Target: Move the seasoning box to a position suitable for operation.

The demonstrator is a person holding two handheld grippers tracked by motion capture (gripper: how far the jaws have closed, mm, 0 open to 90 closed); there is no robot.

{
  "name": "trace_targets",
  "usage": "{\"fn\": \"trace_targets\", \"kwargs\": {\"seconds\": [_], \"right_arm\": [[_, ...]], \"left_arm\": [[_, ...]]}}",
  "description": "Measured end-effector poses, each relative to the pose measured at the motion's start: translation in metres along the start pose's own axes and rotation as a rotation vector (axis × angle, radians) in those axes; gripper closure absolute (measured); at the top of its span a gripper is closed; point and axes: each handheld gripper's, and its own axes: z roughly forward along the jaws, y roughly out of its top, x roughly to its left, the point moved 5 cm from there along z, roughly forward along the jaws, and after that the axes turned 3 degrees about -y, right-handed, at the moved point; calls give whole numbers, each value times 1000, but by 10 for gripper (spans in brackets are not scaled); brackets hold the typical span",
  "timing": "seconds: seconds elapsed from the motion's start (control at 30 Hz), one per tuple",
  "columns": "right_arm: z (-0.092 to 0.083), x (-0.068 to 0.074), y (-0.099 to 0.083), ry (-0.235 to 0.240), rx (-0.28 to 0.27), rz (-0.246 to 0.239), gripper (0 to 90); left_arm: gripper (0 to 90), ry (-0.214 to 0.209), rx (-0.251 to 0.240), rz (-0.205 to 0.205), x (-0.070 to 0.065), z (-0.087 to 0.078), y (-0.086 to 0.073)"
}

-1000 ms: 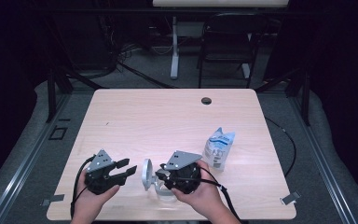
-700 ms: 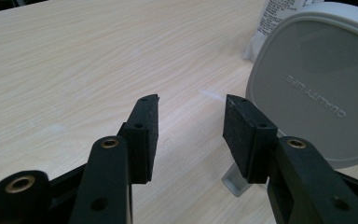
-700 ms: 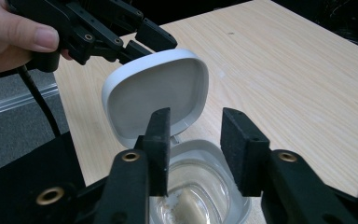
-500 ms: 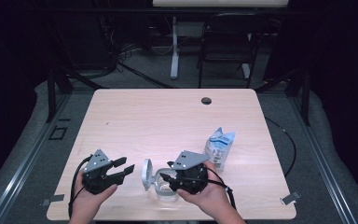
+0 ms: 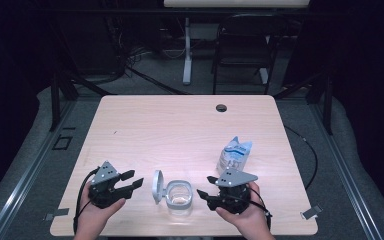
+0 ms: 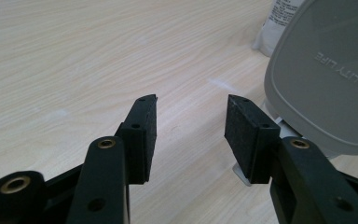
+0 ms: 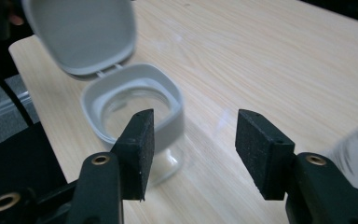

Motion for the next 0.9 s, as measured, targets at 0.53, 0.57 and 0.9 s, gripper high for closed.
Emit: {"fn": "trace_targets", "kwargs": {"seconds": [0.53, 0.57, 0.9], "right_arm": [[-10, -53, -46, -127, 58, 135, 452], [-11, -56, -47, -134, 53, 144, 446], [-13, -81, -71, -238, 68, 186, 415]], "left_arm": [[530, 15, -2, -22, 5, -3, -1], [530, 17, -2, -23, 6, -3, -1], [529, 29, 8, -38, 10, -4, -3]]}}
